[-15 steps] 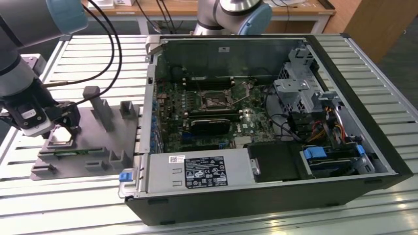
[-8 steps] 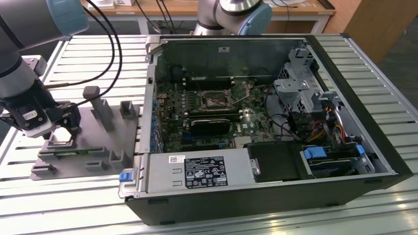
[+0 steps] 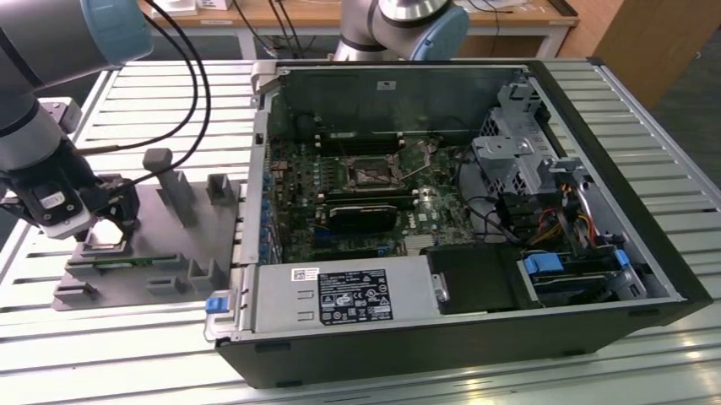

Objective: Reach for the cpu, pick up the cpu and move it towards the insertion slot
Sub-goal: 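Pick up the cpu and move it towards the insertion slot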

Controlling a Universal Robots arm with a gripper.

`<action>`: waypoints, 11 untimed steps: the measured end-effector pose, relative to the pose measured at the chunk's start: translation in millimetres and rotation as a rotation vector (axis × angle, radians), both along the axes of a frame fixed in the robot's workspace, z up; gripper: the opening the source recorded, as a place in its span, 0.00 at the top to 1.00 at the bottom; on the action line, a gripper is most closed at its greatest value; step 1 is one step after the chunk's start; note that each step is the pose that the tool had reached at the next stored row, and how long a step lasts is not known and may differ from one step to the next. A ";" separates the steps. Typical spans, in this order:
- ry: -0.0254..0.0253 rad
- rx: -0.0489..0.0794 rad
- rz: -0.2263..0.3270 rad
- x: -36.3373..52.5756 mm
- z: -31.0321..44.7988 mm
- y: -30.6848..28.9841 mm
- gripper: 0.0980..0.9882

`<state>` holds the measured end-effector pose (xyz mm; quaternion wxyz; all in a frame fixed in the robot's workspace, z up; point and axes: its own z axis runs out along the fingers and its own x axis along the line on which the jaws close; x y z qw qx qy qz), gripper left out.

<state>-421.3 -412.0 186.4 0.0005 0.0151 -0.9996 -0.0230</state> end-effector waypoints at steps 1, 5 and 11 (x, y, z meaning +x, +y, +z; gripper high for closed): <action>0.0000 0.000 0.000 0.0 -0.2 0.0 0.37; 0.0000 0.000 0.000 0.0 -0.6 0.0 0.38; -0.0006 0.000 0.000 0.0 -0.9 0.0 0.52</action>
